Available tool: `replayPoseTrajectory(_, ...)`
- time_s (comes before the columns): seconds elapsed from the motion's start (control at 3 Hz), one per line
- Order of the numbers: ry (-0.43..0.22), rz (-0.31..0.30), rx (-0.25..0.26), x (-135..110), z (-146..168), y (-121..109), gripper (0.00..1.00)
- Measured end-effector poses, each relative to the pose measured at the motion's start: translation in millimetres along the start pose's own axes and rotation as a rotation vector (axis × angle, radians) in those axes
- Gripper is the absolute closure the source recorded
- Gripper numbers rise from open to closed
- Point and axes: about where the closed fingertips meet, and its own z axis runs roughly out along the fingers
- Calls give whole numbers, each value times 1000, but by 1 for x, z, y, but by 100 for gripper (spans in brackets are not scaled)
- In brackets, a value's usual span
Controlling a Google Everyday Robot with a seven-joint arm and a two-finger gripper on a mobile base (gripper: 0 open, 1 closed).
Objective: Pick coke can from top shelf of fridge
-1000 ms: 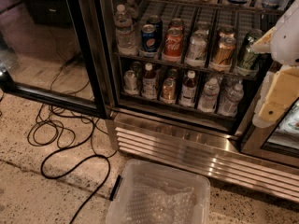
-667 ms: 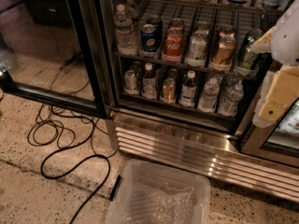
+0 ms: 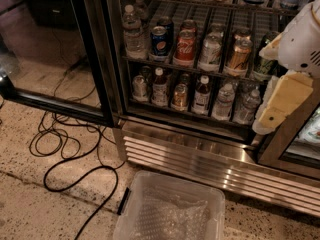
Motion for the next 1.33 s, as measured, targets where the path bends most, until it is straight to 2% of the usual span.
replayPoseTrajectory(0.33, -64, 10, -42, -12, 11, 8, 0)
replayPoseTrajectory(1.0, -68, 28, -22, -22, 21, 11, 0)
replayPoseTrajectory(1.33, -58, 97, 86, -69, 77, 9, 0)
